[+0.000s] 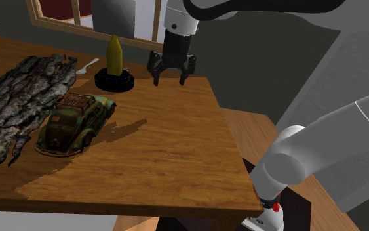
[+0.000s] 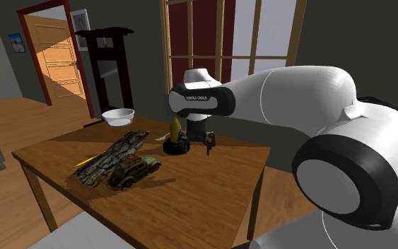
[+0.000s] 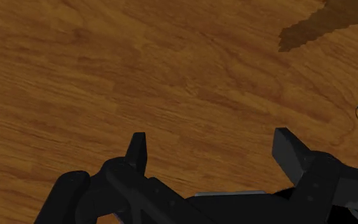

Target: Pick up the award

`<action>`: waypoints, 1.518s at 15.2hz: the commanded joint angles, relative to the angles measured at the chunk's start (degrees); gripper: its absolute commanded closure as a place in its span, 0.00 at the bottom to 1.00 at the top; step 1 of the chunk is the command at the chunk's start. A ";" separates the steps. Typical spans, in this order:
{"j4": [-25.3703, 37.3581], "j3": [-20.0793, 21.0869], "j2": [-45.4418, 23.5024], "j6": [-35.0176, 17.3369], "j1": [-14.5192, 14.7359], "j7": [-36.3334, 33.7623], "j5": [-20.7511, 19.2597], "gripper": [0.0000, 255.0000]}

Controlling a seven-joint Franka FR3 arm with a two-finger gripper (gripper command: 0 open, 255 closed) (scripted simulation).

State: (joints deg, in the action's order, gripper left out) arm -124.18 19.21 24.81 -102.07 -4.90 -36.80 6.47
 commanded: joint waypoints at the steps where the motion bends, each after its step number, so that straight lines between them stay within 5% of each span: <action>1: 3.11 2.58 -3.62 -1.74 -1.11 -6.05 -1.54 0.00; 10: 23.31 11.92 -24.29 -2.63 -3.59 -33.89 -16.89 0.00; 17: 47.55 11.73 -43.79 6.05 3.25 -51.63 -32.78 0.00; 23: 43.44 11.28 -43.52 2.30 2.86 -52.90 -32.84 0.00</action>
State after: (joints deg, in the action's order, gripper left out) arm -79.88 30.53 -18.78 -98.97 -1.89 -89.46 -26.35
